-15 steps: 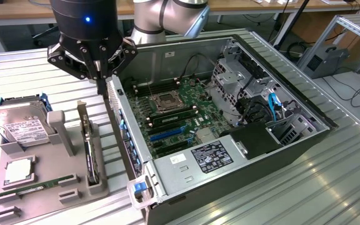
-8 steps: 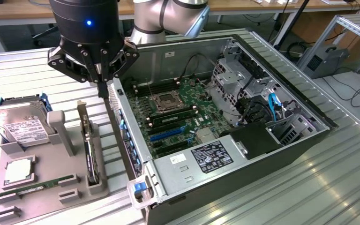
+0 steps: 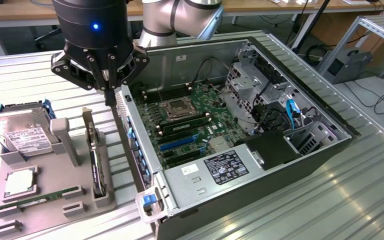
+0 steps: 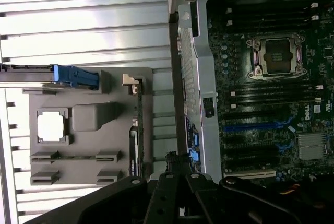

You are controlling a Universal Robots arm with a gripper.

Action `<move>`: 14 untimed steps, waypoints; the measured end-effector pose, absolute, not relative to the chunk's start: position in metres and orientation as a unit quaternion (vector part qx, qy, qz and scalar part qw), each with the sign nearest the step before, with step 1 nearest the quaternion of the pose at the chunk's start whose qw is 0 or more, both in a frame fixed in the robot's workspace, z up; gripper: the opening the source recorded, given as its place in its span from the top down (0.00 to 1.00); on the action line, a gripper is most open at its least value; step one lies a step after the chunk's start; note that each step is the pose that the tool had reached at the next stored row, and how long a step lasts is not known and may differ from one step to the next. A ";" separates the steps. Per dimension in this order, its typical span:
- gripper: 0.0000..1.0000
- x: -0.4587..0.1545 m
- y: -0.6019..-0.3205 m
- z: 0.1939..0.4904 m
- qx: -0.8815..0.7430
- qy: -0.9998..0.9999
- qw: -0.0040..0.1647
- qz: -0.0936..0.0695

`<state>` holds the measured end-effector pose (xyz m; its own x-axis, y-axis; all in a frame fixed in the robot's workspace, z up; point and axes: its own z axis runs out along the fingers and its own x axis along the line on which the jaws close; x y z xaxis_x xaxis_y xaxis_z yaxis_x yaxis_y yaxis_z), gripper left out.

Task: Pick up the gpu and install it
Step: 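Reach for the gpu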

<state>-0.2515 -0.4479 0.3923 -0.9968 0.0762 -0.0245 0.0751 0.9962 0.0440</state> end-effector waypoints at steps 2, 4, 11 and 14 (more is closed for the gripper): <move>0.89 -0.252 -0.449 0.392 0.038 0.999 0.013 0.022; 0.89 -0.252 -0.450 0.392 0.038 0.999 0.013 0.022; 0.89 -0.251 -0.454 0.392 0.038 0.999 0.013 0.022; 0.89 -0.252 -0.455 0.392 0.038 0.999 0.013 0.022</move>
